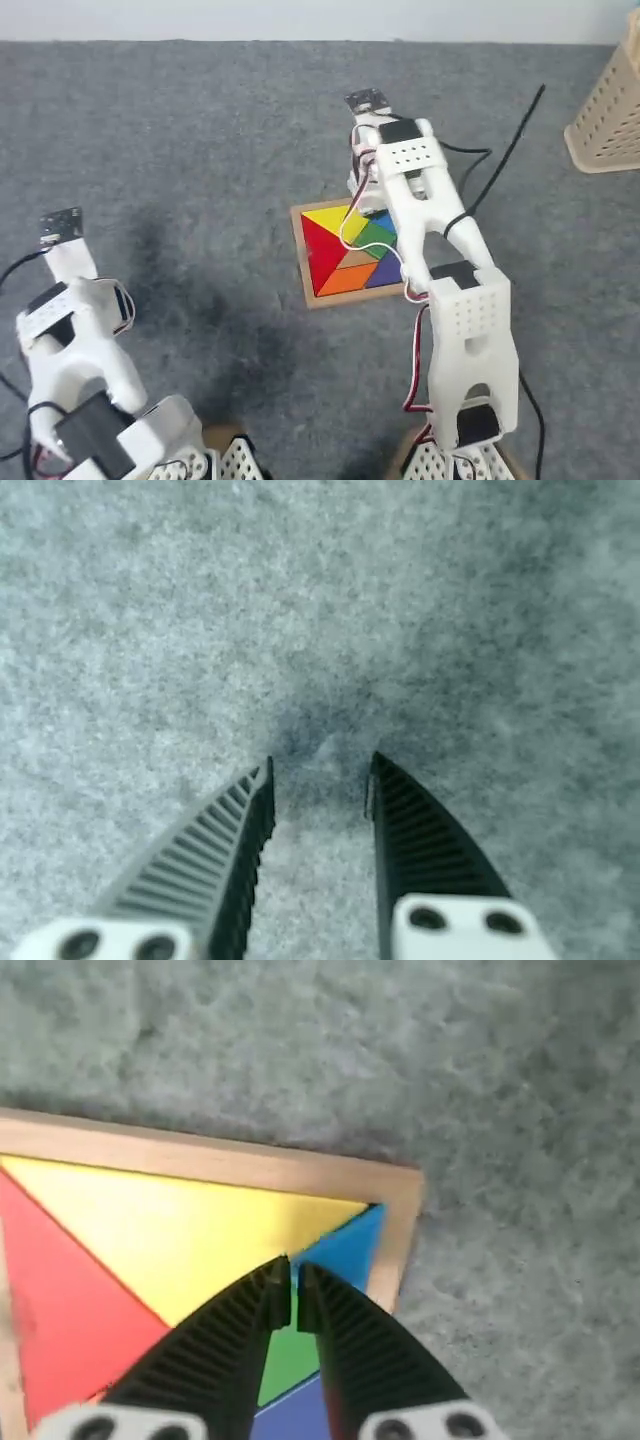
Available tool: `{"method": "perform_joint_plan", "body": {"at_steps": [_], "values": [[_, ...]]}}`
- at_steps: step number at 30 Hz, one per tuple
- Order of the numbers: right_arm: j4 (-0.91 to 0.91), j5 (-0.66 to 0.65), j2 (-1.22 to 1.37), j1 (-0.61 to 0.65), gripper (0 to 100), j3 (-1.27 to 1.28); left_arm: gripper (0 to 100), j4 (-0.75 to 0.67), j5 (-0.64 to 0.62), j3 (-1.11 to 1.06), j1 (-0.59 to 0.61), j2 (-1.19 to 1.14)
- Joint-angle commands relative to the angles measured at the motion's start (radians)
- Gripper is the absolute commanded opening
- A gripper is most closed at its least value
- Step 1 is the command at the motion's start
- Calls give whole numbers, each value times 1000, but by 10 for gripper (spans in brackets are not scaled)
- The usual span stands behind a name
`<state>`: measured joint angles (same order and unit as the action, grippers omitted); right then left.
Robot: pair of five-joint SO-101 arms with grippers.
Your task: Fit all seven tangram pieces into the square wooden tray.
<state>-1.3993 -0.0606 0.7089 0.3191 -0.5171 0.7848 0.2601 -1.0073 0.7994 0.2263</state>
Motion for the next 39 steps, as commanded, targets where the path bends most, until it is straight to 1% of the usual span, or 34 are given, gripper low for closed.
{"method": "perform_joint_plan", "body": {"at_steps": [1, 5, 10, 12, 16, 21, 28, 31, 34, 39], "values": [[19, -43, -22, -42, 6, -9, 151, -12, 11, 1, -6, 41], [18, -44, -39, -44, 6, -17, 151, -12, 11, 1, -6, 41], [-35, -44, -148, -38, 6, -54, 151, -12, 11, 1, -6, 41], [-21, -44, -166, -48, 6, -29, 151, -12, 11, 1, -6, 41], [58, -49, -101, -68, 6, 34, 151, -12, 11, 1, -6, 41], [74, -91, -13, -61, 6, 34, 151, -12, 11, 1, -6, 41], [65, -87, -44, -62, 6, 34, 151, -12, 11, 1, -6, 41], [22, -81, -133, -67, 6, 34, 151, -12, 11, 1, -6, 41], [-45, -44, -239, -67, 6, 40, 151, -12, 11, 1, -6, 41], [-145, -41, -352, -68, 6, 41, 151, -12, 11, 1, -6, 41]]}}
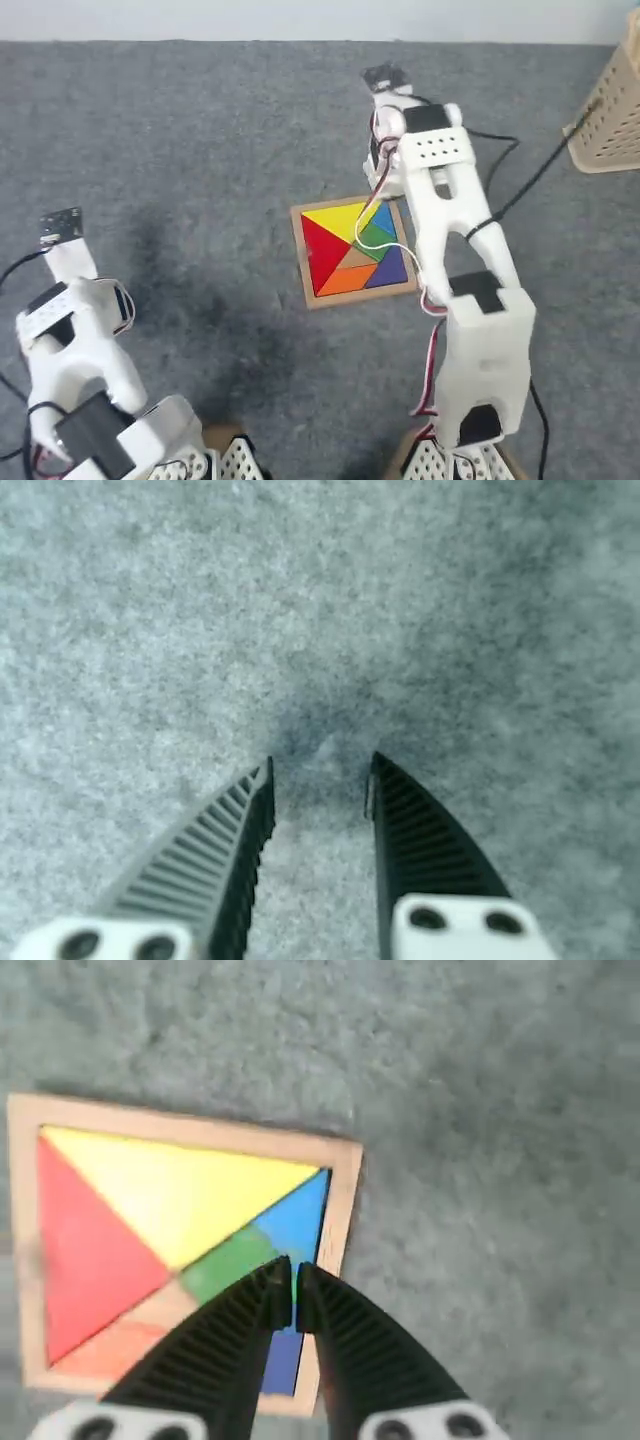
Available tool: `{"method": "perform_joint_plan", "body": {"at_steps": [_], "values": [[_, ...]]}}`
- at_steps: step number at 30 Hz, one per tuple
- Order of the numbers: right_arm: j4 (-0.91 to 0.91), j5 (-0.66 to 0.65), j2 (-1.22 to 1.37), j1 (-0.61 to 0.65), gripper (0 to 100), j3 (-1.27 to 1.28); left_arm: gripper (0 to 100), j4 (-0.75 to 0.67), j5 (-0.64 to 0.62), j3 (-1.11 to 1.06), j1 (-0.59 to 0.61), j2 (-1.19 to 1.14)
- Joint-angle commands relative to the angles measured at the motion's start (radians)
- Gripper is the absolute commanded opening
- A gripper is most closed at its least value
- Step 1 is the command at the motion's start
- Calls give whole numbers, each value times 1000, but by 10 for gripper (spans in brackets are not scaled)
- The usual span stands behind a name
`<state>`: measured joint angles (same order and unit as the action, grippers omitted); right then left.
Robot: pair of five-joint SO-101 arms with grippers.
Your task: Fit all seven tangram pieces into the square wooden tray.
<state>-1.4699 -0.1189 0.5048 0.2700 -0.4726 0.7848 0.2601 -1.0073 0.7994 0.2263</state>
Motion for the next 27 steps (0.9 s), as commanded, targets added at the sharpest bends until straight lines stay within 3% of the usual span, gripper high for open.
{"method": "perform_joint_plan", "body": {"at_steps": [1, 6, 12, 19, 27], "values": [[-90, 20, -157, -21, 6, -2, 151, -12, 11, 1, -6, 41], [-94, 23, -242, -44, 6, 149, 150, -8, 12, 1, -18, 44], [77, 12, -559, -62, 6, 597, 149, 38, 46, 19, -68, 49], [228, -126, -990, -67, 6, 1100, 148, 298, 41, 160, -127, 49], [219, -193, -1305, -68, 6, 1375, 148, 508, 41, 282, -140, 124]]}}
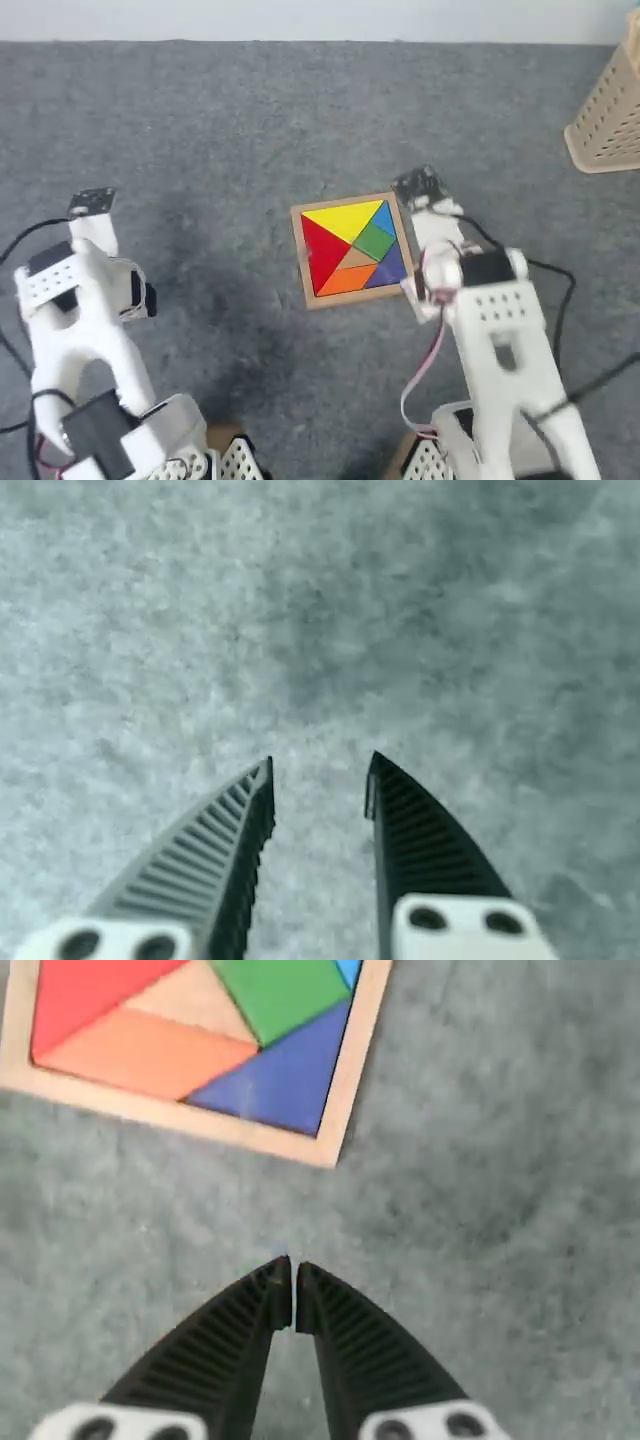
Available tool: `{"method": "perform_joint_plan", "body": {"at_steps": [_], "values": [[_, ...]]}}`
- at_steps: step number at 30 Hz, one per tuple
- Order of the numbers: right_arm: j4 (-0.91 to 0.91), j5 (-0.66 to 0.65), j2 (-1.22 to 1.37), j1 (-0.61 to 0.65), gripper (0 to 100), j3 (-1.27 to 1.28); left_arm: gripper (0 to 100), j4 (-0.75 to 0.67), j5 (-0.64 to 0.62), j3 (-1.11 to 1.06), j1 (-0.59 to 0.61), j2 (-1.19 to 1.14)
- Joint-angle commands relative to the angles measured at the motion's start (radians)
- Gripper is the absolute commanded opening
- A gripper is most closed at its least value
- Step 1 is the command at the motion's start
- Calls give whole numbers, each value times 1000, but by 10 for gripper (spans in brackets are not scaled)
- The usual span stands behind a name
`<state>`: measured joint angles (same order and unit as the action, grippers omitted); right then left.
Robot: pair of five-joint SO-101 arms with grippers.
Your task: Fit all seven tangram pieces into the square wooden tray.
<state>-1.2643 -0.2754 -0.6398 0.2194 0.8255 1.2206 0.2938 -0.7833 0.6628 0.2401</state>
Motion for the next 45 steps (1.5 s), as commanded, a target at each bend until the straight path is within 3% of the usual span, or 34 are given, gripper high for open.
{"method": "perform_joint_plan", "body": {"at_steps": [1, 10, 21, 29, 37, 41, 45], "values": [[13, -35, -191, -18, 6, 104, 148, 87, 9, 51, -3, 150], [16, -35, -400, -48, 6, 267, 150, 126, 11, -174, -6, 681], [21, -41, -588, -206, 6, 420, 152, 5, 11, -504, -6, 1252], [22, -143, -745, -222, 6, 542, 152, -3, 12, -751, -6, 1597], [22, -143, -1006, -441, 6, 735, 152, -127, 11, -905, -5, 1554], [-4, -140, -1182, -460, 6, 859, 152, -127, 11, -905, -6, 1553], [-19, -143, -1158, -464, 6, 858, 151, -126, 11, -905, -2, 1550]]}}
